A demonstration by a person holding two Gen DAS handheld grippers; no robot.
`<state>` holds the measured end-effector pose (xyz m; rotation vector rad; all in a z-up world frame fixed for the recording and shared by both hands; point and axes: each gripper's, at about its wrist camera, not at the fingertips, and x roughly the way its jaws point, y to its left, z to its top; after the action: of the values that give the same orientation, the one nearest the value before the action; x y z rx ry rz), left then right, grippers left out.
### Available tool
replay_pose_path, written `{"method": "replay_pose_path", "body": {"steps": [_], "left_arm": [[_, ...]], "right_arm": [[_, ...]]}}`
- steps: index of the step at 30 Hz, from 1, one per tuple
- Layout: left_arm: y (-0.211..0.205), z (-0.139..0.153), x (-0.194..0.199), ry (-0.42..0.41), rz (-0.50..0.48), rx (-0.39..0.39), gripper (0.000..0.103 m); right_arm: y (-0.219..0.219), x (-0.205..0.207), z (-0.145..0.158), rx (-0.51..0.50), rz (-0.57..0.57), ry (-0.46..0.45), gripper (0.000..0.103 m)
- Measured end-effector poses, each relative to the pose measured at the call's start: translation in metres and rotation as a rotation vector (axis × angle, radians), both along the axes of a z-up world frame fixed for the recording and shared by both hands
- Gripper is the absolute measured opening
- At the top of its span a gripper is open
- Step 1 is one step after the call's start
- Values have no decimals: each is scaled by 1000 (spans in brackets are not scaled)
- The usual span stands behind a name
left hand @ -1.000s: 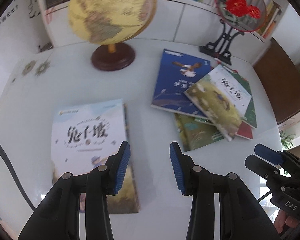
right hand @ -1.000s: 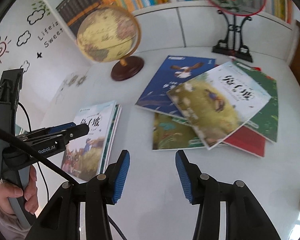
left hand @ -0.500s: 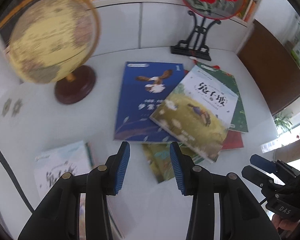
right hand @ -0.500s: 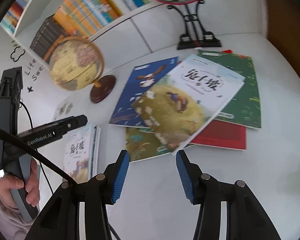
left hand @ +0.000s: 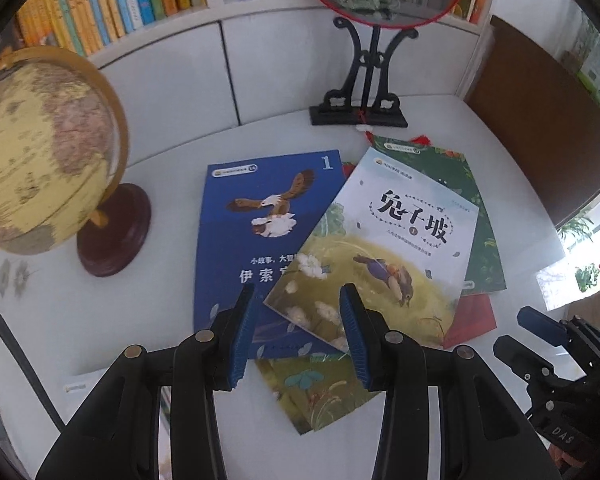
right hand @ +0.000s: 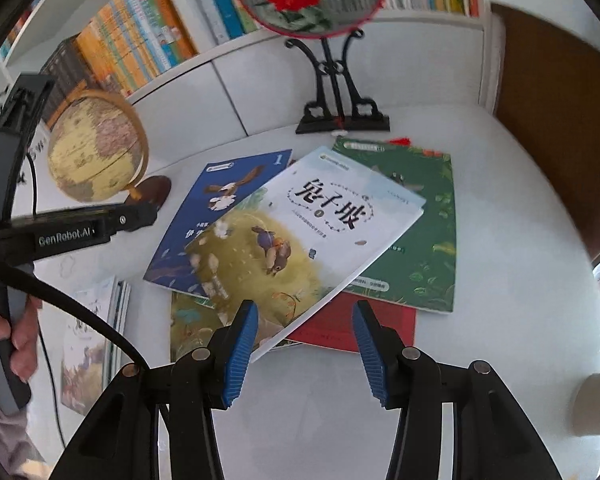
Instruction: Organize books
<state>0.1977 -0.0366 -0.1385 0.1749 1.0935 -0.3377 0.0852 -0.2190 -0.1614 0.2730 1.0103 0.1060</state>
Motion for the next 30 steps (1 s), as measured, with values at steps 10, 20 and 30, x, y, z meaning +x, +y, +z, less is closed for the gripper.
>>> {"method": "replay_pose_path", "body": {"steps": [10,20,30], "left_arm": [[-12,-35,30,23,-16,33,39],[-18,-80,59,130,-31,38,39],[-42,-85,55,152,-129,-46,64]], "right_arm": [[-16,19,-39,121,-74,61,48],[-15,30,-73,266,-114,126,48],[-18,41,-80,307,-131,107,48]]}}
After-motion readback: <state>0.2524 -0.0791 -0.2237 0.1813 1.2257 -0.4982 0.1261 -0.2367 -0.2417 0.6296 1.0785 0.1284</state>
